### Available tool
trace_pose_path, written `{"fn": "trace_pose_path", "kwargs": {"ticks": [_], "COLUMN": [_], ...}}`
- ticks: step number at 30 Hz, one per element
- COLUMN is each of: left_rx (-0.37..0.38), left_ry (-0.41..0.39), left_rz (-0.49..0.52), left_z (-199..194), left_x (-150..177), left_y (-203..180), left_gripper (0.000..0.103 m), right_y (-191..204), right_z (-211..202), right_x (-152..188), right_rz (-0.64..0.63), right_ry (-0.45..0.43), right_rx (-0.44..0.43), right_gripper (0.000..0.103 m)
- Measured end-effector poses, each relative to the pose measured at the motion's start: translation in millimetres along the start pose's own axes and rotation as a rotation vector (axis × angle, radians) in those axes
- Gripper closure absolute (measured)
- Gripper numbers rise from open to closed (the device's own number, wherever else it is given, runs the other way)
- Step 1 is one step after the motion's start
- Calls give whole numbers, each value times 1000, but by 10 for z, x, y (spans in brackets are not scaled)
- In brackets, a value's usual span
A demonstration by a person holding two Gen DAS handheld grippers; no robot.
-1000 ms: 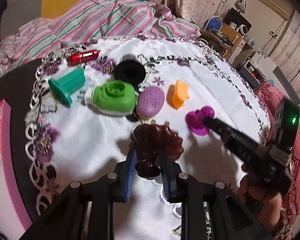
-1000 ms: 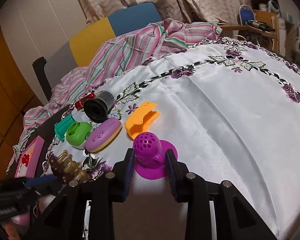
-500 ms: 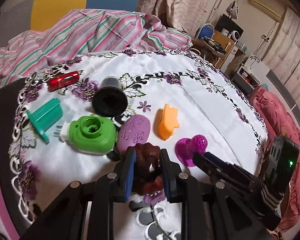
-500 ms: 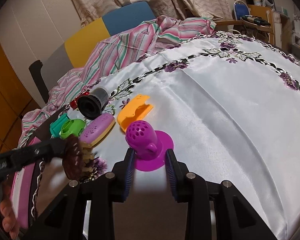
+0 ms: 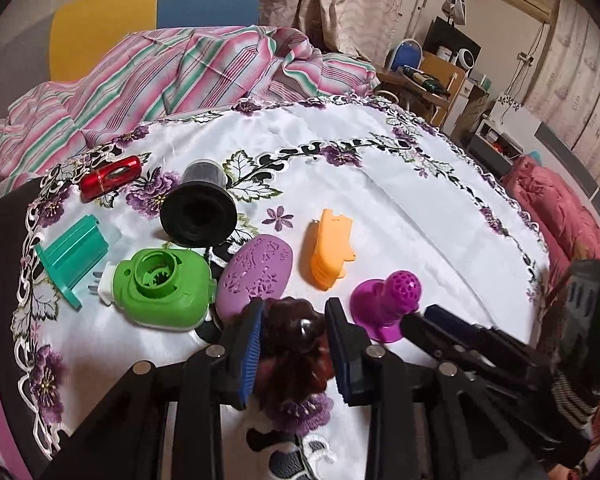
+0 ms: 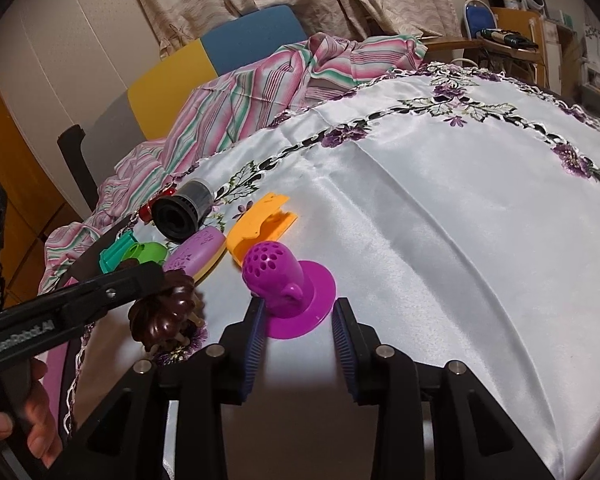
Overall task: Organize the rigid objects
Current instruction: 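Close the left gripper on the brown pegged stand and lift it, then carry the brown stand into the tray and open the left gripper while the right carries the magenta toy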
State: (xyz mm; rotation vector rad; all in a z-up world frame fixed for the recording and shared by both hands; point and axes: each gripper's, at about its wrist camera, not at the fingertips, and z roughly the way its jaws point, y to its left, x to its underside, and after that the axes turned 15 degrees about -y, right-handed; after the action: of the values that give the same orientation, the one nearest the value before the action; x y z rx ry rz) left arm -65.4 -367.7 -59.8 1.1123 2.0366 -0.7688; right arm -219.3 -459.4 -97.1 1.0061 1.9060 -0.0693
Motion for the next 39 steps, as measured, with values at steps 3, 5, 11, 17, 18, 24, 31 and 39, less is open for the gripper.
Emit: {"fn": "trace_pose_path", "kwargs": {"ticks": [3, 5, 11, 17, 18, 24, 31, 39], "left_rx": [9, -6, -6, -12, -11, -29, -101, -114], "left_ry": [-18, -30, -71, -117, -123, -118, -164, -85], "left_rz": [-28, -51, -139, -123, -116, -89, -99, -58], "left_z": [-45, -107, -397, -700, -739, -785, -865, -464], "left_x": [8, 15, 45, 29, 22, 120, 217, 225], "left_y": [61, 116, 333, 394, 401, 430, 512, 580], "left_gripper": [80, 80, 80, 86, 86, 85, 60, 57], "right_y": [-2, 19, 171, 349, 368, 337, 318, 365], "right_z": [8, 7, 67, 232, 259, 336, 342, 334], "right_x": [-31, -58, -123, -126, -119, -84, -70, -36], "right_rz": [-3, -15, -78, -156, -163, -146, -130, -162], "right_ry": [-3, -10, -23, 7, 15, 42, 38, 19], "right_rx": [4, 2, -6, 14, 16, 30, 23, 32], "right_gripper": [64, 62, 61, 61, 61, 66, 65, 69]}}
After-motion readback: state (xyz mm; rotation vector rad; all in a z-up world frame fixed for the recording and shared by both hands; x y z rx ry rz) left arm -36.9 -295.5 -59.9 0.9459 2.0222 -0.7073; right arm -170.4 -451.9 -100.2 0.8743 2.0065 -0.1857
